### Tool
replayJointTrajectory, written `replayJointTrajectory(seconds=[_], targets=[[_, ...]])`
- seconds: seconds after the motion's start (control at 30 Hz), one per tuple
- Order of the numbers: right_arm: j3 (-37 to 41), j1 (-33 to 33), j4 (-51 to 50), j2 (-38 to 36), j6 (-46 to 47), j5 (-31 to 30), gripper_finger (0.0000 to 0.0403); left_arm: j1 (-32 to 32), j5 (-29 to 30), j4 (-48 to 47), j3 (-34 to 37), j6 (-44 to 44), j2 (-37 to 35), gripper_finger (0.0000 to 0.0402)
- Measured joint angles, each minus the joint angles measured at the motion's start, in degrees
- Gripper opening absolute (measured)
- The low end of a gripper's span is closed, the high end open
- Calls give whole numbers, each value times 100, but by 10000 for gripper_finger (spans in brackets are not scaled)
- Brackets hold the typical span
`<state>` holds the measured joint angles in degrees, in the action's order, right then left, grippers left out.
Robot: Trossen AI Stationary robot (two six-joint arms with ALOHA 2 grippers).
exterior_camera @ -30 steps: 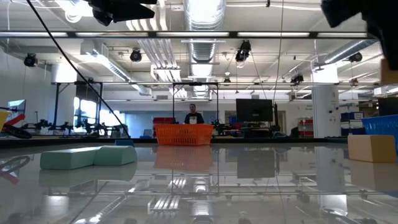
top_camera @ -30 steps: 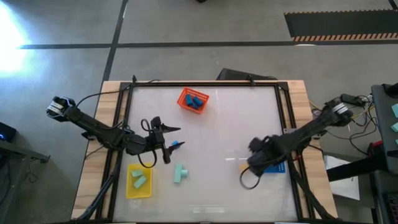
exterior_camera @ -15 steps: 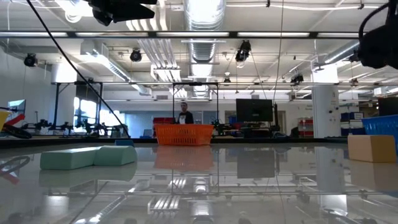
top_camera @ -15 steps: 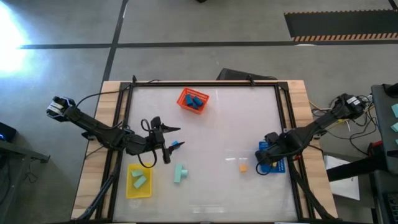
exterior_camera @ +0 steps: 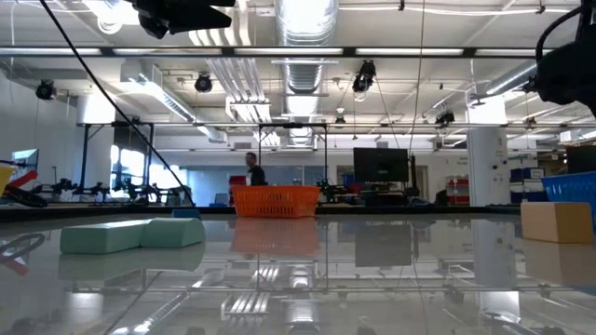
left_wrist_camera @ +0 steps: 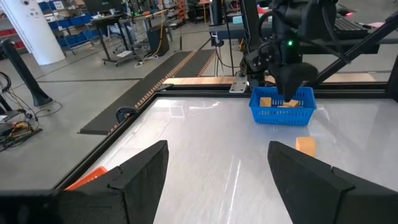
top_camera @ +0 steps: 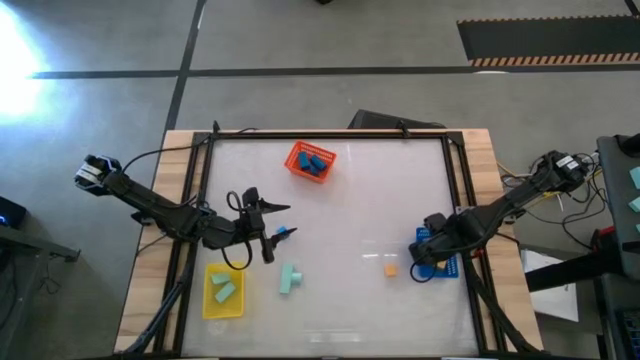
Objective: Sort & place blocks by color
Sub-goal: Put the blue block into the orange bin
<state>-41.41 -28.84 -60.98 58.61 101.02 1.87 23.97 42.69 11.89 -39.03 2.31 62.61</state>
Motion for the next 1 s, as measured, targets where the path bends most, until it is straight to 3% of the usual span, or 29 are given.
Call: replayJointTrajectory(seconds=[0.17, 0.4, 0.53, 0.7, 0.87, 1.0], targets=[[-334, 0, 7, 38, -205, -392, 214, 1, 0, 1, 0, 2, 0, 260], [-953, -1, 40, 353, -1219, -1877, 203, -1, -1, -54, 7, 33, 0, 260], [-1299, -2, 237, 674, -2453, -3165, 200, 0, -1, -52, 7, 44, 0, 260], [-1559, 67, 1382, 1054, -4499, -4580, 200, -1, -1, -79, 9, 203, 0, 260], [-1607, 325, 3084, 1180, -6782, -4792, 200, -28, 1, -465, 9, 941, 127, 260], [-1526, 515, 4304, 1107, -8332, -4172, 200, -52, -46, -946, 3, 1630, 506, 260]])
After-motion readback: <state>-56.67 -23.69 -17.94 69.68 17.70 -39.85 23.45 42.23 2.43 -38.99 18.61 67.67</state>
